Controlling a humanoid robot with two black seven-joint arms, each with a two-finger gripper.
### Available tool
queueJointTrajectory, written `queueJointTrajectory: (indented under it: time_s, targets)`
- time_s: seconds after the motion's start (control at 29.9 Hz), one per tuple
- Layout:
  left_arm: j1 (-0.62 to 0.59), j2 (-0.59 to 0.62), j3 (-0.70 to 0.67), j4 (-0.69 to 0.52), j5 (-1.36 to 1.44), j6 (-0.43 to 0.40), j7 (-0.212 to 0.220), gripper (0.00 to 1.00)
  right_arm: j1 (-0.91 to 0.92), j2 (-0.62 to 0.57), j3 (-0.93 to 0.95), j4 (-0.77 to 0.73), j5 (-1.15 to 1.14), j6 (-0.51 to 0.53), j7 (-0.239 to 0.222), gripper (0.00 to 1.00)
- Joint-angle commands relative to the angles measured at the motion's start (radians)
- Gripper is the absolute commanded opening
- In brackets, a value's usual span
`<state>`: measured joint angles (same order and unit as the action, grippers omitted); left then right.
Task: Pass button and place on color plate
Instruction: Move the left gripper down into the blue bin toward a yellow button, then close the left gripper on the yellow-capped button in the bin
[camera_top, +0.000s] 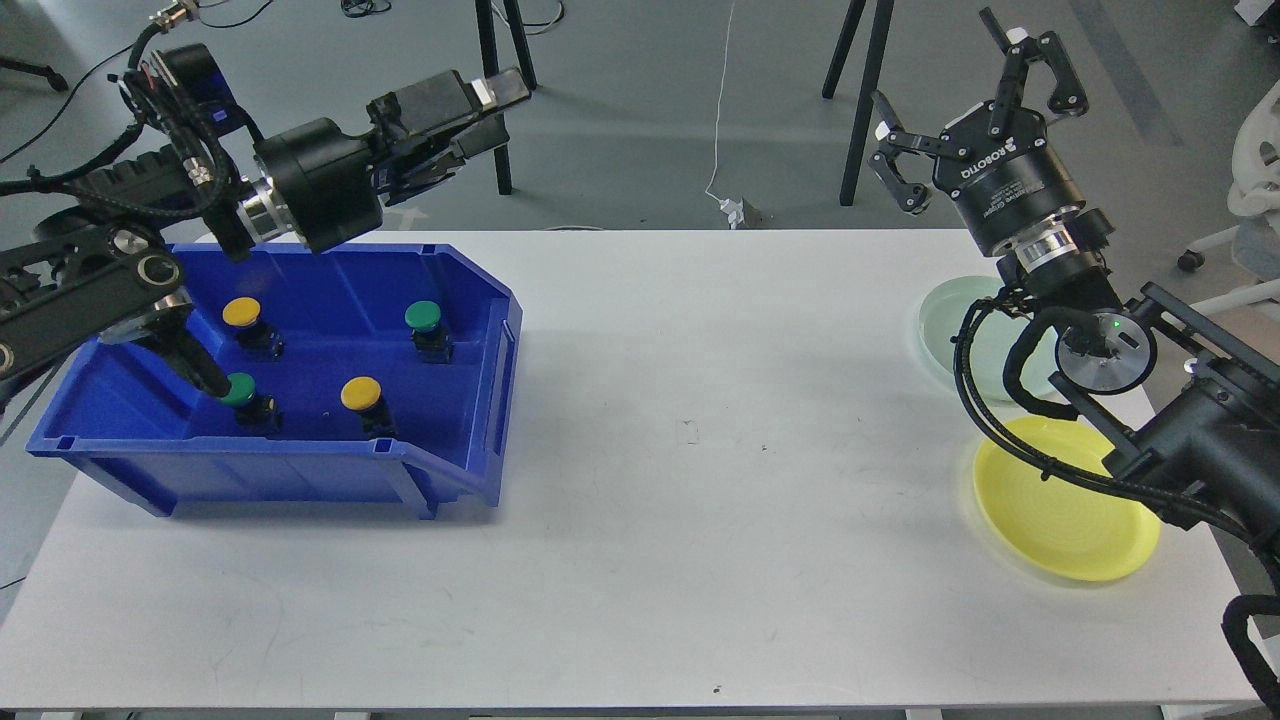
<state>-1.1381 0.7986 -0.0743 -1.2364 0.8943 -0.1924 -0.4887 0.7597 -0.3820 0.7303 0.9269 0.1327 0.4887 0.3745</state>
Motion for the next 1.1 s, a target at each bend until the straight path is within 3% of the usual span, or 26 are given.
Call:
queueJointTrajectory:
  time_s: [0.0, 0.3, 0.53, 0.7, 1.07]
  targets:
    - [-0.152, 0.027, 0.273, 0.038, 0.182, 0.034, 0.000, 0.85, -0.002, 0.002, 0.000, -0.003, -0.001, 0.000, 0.000, 0.99]
    - [-0.170, 0.031, 0.488, 0.112, 0.391, 0.036, 0.000, 0.85, -0.023, 0.000, -0.003, -0.005, -0.001, 0.000, 0.000, 0.99]
    - [-0.163, -0.005, 0.631, 0.245, 0.433, 0.011, 0.000, 0.85, -0.037, 0.000, 0.000, -0.002, -0.001, 0.000, 0.001, 0.99]
    - [-0.164, -0.053, 0.636, 0.299, 0.433, -0.028, 0.000, 0.85, -0.045, 0.000, 0.000, 0.000, -0.001, 0.000, 0.001, 0.99]
    - [-0.164, -0.098, 0.633, 0.298, 0.431, -0.096, 0.000, 0.84, -0.053, -0.002, -0.002, -0.003, -0.001, 0.000, 0.001, 0.99]
